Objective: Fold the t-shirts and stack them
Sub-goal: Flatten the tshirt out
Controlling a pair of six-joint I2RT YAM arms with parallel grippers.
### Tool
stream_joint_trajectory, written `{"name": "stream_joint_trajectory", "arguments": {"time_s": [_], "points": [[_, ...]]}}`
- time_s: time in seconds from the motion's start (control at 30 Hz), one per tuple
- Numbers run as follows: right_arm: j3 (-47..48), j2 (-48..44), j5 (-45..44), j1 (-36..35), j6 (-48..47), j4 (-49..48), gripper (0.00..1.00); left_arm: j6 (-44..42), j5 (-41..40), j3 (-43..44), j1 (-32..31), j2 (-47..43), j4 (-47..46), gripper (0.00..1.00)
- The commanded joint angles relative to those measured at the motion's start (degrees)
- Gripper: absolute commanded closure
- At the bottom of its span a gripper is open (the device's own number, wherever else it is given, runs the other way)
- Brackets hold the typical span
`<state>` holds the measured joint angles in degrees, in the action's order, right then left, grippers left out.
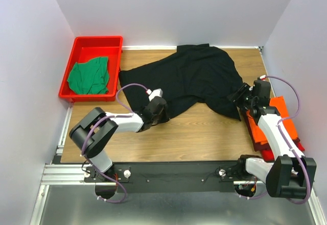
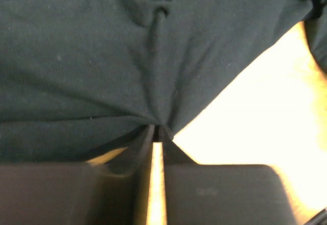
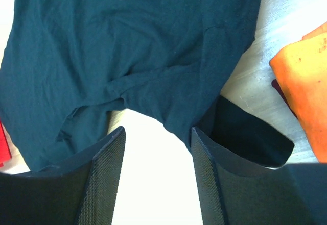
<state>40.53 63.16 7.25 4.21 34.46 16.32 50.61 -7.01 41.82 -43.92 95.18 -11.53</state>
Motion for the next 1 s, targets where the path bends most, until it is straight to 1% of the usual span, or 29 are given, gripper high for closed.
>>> {"name": "stream_joint_trajectory", "arguments": {"time_s": [0.0, 0.07, 0.13, 0.2, 0.23, 0.27, 0.3, 0.33, 0.37, 0.47, 0.57, 0.73, 0.83, 0.97], "points": [[-1.5, -2.2, 1.5, 0.3, -1.1, 0.1, 0.37, 2.1, -2.5, -4.3, -0.1, -6.0, -7.0, 0.73], [-1.8, -2.6, 1.5, 0.3, -1.1, 0.4, 0.37, 2.2, -3.6, -5.8, -0.1, -9.0, -6.8, 0.70], [-1.9, -3.2, 2.0, 0.2, -1.4, 0.6, 0.37, 2.9, -6.4, -6.6, -0.1, -13.8, -4.3, 0.66], [-2.1, -3.6, 2.2, 0.2, -1.5, 0.7, 0.37, 3.9, -8.6, -6.8, -0.1, -16.9, 0.4, 0.65], [-2.2, -3.8, 2.3, 0.2, -1.6, 0.8, 0.37, 5.3, -11.2, -6.9, -0.1, -19.9, 2.3, 0.65], [-2.3, -3.9, 2.4, 0.2, -1.5, 0.7, 0.37, 6.6, -12.9, -6.6, -0.1, -21.2, 7.3, 0.65], [-2.4, -3.9, 2.5, 0.2, -1.6, 0.7, 0.37, 7.8, -14.8, -6.1, -0.1, -22.2, 10.5, 0.65], [-2.4, -3.8, 2.7, 0.2, -1.6, 0.7, 0.37, 11.1, -18.4, -5.4, 0.0, -23.3, 14.0, 0.65], [-2.4, -3.7, 2.8, 0.2, -1.6, 0.7, 0.37, 11.8, -19.8, -3.7, 0.4, -23.3, 20.1, 0.62], [-2.6, -3.5, 2.9, 0.1, -1.5, 0.6, 0.37, 13.5, -22.0, -1.1, 1.6, -21.9, 26.8, 0.59], [-2.7, -3.5, 3.1, 0.0, -1.4, 0.6, 0.37, 12.2, -20.0, -1.1, 4.1, -19.9, 26.7, 0.58], [-3.0, -4.0, 3.6, 0.0, -1.6, 0.7, 0.37, 8.5, -15.9, -2.4, 13.2, -17.9, 23.0, 0.58], [-3.2, -4.2, 4.1, -0.1, -1.6, 0.7, 0.37, 6.9, -15.6, -1.7, 15.6, -15.6, 22.0, 0.58], [-3.2, -4.1, 4.4, -0.1, -1.8, 0.7, 0.37, 6.3, -15.6, 0.7, 16.7, -11.2, 22.3, 0.58]]}}
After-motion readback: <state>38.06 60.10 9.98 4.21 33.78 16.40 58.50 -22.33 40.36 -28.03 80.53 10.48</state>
